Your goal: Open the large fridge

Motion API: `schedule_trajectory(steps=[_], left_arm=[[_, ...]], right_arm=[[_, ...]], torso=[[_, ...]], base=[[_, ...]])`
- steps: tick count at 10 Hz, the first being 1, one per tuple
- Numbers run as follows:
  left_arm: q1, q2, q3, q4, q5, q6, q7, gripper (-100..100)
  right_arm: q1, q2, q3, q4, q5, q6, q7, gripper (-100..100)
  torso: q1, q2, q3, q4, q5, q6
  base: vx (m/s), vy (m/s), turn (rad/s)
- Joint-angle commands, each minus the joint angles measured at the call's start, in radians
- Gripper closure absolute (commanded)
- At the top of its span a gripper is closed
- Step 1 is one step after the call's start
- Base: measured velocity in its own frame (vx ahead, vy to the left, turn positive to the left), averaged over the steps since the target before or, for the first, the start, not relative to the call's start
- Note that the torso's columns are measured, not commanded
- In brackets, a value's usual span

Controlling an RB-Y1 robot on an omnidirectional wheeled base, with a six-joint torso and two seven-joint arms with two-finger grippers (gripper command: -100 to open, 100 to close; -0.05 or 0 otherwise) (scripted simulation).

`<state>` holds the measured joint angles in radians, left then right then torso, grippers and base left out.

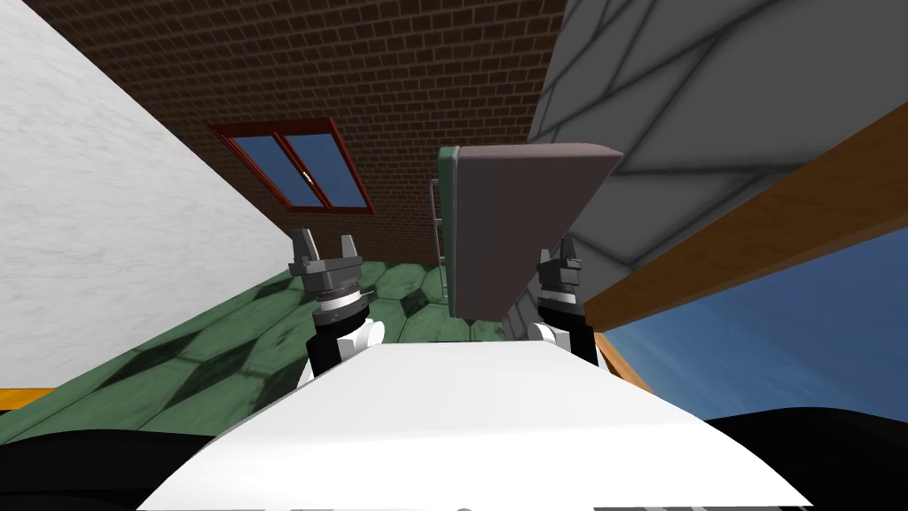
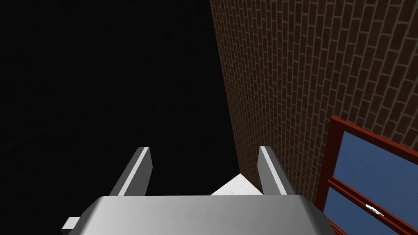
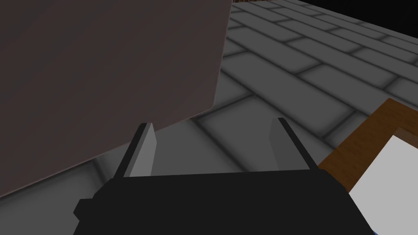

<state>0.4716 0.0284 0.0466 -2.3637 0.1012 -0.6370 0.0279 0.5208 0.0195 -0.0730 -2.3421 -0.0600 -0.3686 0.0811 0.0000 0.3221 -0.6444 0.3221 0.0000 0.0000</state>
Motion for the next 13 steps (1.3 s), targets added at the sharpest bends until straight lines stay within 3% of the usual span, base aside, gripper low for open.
schedule_trajectory(steps=[1,4,5,6,9,12,13], left_arm=[[0.000,0.000,0.000,0.000,0.000,0.000,0.000,0],[0.000,0.000,0.000,0.000,0.000,0.000,0.000,0],[0.000,0.000,0.000,0.000,0.000,0.000,0.000,0],[0.000,0.000,0.000,0.000,0.000,0.000,0.000,0],[0.000,0.000,0.000,0.000,0.000,0.000,0.000,0],[0.000,0.000,0.000,0.000,0.000,0.000,0.000,0],[0.000,0.000,0.000,0.000,0.000,0.000,0.000,0]], right_arm=[[0.000,0.000,0.000,0.000,0.000,0.000,0.000,0],[0.000,0.000,0.000,0.000,0.000,0.000,0.000,0],[-0.014,-0.041,-0.002,0.005,-0.005,0.010,0.020,-100],[-0.027,-0.070,-0.003,0.011,-0.010,0.020,0.040,-100],[-0.095,-0.155,-0.012,0.036,-0.033,0.067,0.123,-100],[-0.126,-0.183,-0.017,0.046,-0.044,0.089,0.182,-100],[-0.160,-0.211,-0.022,0.057,-0.056,0.113,0.222,-100]], torso=[[0.000,0.074,-0.147,0.074,0.000,0.000],[0.000,0.296,-0.590,0.295,0.000,0.000],[0.000,0.369,-0.738,0.369,0.000,0.000],[0.001,0.403,-0.807,0.402,0.000,0.000],[0.002,0.414,-0.832,0.415,0.001,0.000],[-0.001,0.417,-0.831,0.416,0.000,0.000],[-0.001,0.418,-0.831,0.416,0.000,0.000]], base=[[0.000,0.000,0.000],[0.000,0.000,0.000],[0.014,0.016,-0.021],[0.020,0.038,-0.031],[0.043,0.069,-0.043],[0.037,0.053,-0.028],[0.036,0.056,-0.043]])
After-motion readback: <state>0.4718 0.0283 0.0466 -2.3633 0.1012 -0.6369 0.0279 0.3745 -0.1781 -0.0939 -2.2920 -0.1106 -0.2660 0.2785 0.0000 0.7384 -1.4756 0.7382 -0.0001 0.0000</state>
